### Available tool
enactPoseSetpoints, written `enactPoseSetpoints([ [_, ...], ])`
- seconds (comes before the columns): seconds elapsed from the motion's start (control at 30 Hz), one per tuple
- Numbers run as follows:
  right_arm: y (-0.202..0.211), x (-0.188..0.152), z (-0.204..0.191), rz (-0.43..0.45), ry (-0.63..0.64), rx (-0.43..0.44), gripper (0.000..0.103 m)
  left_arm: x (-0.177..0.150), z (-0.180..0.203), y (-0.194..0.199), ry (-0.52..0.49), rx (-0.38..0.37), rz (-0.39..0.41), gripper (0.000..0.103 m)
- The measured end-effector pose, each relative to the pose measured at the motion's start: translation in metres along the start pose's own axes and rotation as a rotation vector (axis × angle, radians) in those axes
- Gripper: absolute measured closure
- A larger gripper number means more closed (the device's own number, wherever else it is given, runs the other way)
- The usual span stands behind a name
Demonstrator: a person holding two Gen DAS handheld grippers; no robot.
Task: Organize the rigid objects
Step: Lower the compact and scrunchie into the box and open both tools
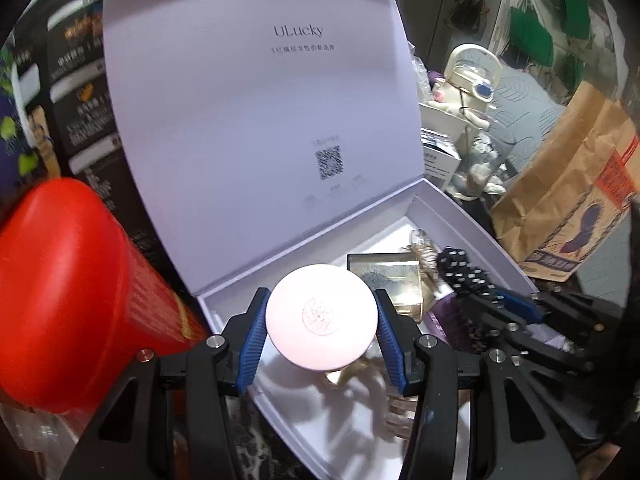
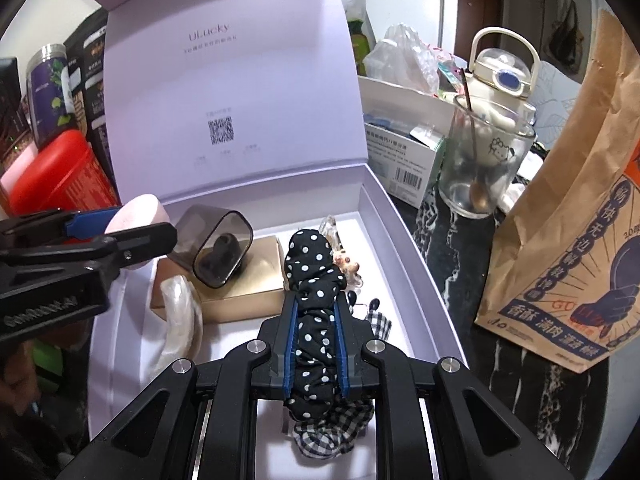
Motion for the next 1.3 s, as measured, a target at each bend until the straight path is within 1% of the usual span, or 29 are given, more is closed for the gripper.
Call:
enactPoseSetpoints([
  [0.03,-0.001,-0.001,-0.001,-0.002,0.003,-0.005,0.087,0.0,0.001,-0.001,0.005,-0.019,0.0,0.053],
  [0.13,-0.004,-0.002,-0.001,-0.006,0.005,-0.007,0.087,0.001,0.005,-0.001,-0.003,-0.037,0.011,0.053],
  [0.2,-0.004,-0.002,0.0,-0.006,0.008,-0.01,0.087,0.001,0.011,-0.003,-0.008,-0.089,0.01,0.053],
  [0.23,-0.003,-0.002,-0.001,-0.005,0.01,-0.01,0.087,0.0,0.014,-0.005,-0.011,-0.104,0.005,0.053],
  [0.37,-0.003,-0.001,0.002,-0.002,0.017,-0.025,0.087,-0.004,0.029,-0.016,-0.048,-0.116,-0.019,0.053],
  [0.57,-0.005,-0.001,0.005,-0.005,0.015,-0.033,0.087,-0.004,0.038,-0.019,-0.08,-0.089,-0.008,0.053],
  [0.67,-0.007,-0.003,0.004,-0.011,0.021,-0.032,0.087,-0.007,0.037,-0.026,-0.078,-0.07,-0.036,0.053],
  [0.7,-0.007,-0.004,0.003,-0.013,0.024,-0.03,0.087,-0.008,0.036,-0.028,-0.083,-0.058,-0.042,0.053],
  [0.73,-0.008,-0.004,0.001,-0.016,0.032,-0.028,0.087,-0.007,0.037,-0.028,-0.094,-0.042,-0.03,0.053],
  [0.83,-0.012,-0.005,0.001,-0.022,0.046,-0.026,0.085,-0.008,0.037,-0.028,-0.109,-0.021,-0.031,0.053],
  [1.2,-0.016,-0.008,0.001,-0.04,0.054,-0.028,0.085,-0.007,0.036,-0.029,-0.128,-0.009,-0.015,0.053],
  [1.3,-0.016,-0.009,0.002,-0.046,0.058,-0.029,0.082,-0.007,0.035,-0.028,-0.126,-0.009,-0.012,0.053],
])
Point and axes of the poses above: each gripper's, at about its wrist camera, not at the fingertips, and y roughly against the way its jaws point, z to its right, x to its top, the point moved 6 cm from there along -y, roughly the way its jaws point, and after that the axes turned 12 degrees about -y, right-handed, at the moved point
